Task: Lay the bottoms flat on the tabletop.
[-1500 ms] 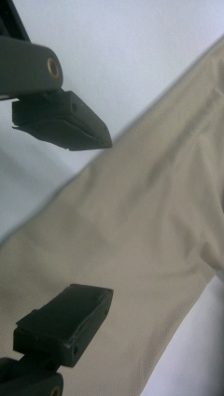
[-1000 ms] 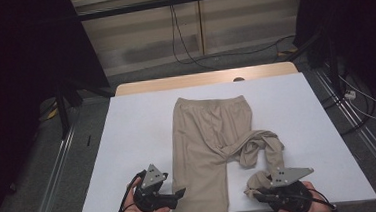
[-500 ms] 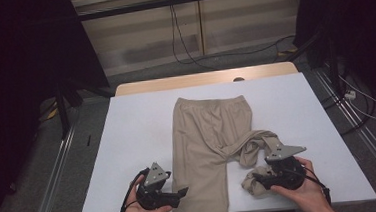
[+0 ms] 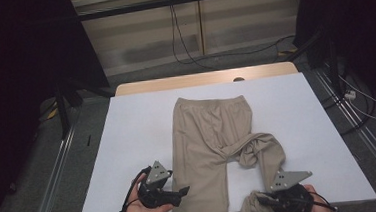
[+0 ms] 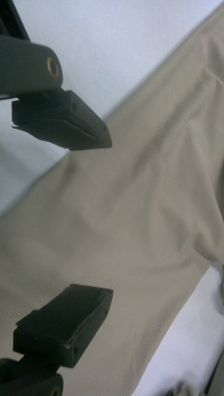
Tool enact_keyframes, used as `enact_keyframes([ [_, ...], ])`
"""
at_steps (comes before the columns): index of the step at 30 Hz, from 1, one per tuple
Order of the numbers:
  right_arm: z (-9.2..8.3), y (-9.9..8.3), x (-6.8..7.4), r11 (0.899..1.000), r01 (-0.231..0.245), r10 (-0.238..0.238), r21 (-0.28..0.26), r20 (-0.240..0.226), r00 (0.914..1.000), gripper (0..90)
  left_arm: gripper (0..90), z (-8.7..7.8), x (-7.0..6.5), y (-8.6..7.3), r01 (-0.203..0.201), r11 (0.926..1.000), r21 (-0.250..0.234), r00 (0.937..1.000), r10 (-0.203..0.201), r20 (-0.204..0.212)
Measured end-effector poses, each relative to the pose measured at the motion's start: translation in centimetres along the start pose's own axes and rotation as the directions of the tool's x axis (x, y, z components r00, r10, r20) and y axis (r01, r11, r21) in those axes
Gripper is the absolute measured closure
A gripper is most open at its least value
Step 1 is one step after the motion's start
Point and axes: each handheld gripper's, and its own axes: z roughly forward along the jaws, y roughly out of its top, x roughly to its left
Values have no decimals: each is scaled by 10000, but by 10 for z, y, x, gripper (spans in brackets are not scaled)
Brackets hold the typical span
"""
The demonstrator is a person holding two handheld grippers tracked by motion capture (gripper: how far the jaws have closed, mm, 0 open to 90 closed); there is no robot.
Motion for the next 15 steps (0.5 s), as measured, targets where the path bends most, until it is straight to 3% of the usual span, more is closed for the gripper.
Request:
enact_keyframes([
  [2, -3, -3, 7, 9999, 88, -86, 57, -244, 9997, 815, 231, 0, 0, 0, -8, 10000, 12, 10000, 8, -10],
  [4, -5, -3, 8, 9998, 129, -132, -159, -213, 9997, 706, 231, 0, 0, 0, 15, 10000, -13, 10000, -15, -16],
  [6, -8, 0, 3, 9980, -192, 204, -599, 195, 9996, 526, 231, 1, 0, 0, -14, 10000, 21, 10000, 14, 30],
  [9, -12, 7, -12, 9907, -642, 746, -1199, 844, 9936, 433, 231, 1, 0, 0, -4, 10000, 15, 10000, 4, 38],
  [13, -15, 14, -36, 9826, -859, 1148, -1649, 1752, 9778, 414, 231, 1, 0, 0, 10, 10000, 3, 10000, -10, 19],
  [15, -15, 16, -48, 9796, -1019, 1392, -1731, 2190, 9658, 415, 231, 1, 0, 0, -5, 10000, 26, 10000, 5, 27],
])
